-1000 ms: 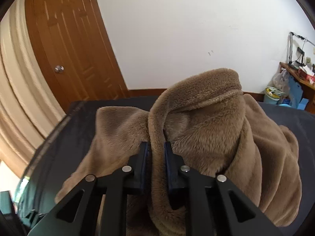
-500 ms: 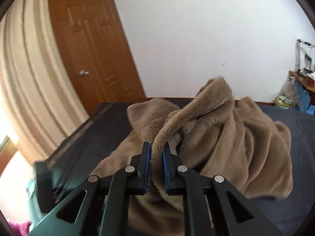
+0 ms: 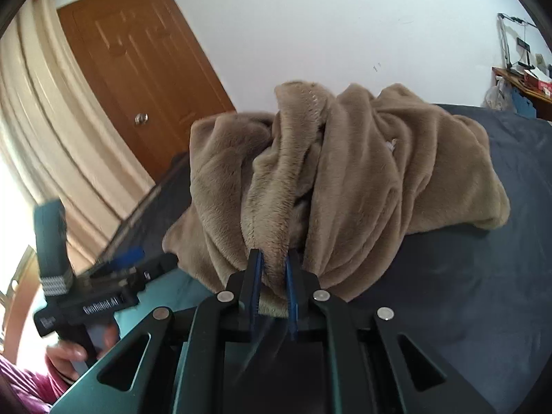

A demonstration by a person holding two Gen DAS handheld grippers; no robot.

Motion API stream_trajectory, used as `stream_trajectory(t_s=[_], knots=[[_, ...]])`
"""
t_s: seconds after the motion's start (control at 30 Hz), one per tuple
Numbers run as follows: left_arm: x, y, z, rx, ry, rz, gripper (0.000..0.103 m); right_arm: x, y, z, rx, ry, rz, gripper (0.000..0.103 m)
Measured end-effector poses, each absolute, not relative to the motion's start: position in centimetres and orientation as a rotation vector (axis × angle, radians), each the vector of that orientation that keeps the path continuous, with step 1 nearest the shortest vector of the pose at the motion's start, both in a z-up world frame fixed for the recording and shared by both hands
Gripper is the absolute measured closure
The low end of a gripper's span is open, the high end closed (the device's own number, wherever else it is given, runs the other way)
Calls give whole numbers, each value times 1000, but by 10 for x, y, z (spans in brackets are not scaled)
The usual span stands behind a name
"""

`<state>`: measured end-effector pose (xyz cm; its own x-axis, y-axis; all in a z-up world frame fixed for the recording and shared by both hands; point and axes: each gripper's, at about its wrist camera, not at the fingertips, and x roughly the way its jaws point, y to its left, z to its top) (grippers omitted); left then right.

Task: Fold clothes
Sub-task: 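Lift the gripped fleece with the right gripper and pull it aside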

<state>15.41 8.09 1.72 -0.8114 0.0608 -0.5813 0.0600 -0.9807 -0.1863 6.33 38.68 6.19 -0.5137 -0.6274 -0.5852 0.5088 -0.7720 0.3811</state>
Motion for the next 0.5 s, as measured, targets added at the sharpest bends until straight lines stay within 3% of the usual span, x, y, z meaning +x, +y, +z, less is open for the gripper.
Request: stream_trajectory(t_s=[0.03, 0.1, 0.13, 0.17, 0.33, 0.4, 0.47, 0.5], knots=[[149, 79, 18, -978, -311, 2973, 1, 62, 384, 64, 946, -208, -2274, 80], [143, 79, 19, -1000, -316, 2971, 1, 59, 379, 70, 910, -204, -2285, 56], [143, 81, 20, -1007, -319, 2970, 1, 58, 377, 74, 891, -206, -2292, 32], [143, 83, 18, -1030, -327, 2965, 1, 58, 374, 78, 871, -208, -2298, 21], [149, 94, 16, -1083, -340, 2950, 1, 45, 360, 96, 819, -240, -2269, 22], [137, 99, 8, -1118, -349, 2941, 1, 37, 363, 97, 825, -284, -2234, 33], [127, 94, 8, -1123, -352, 2949, 1, 29, 367, 92, 854, -351, -2201, 63], [125, 92, 8, -1126, -357, 2949, 1, 26, 368, 88, 872, -382, -2190, 70]])
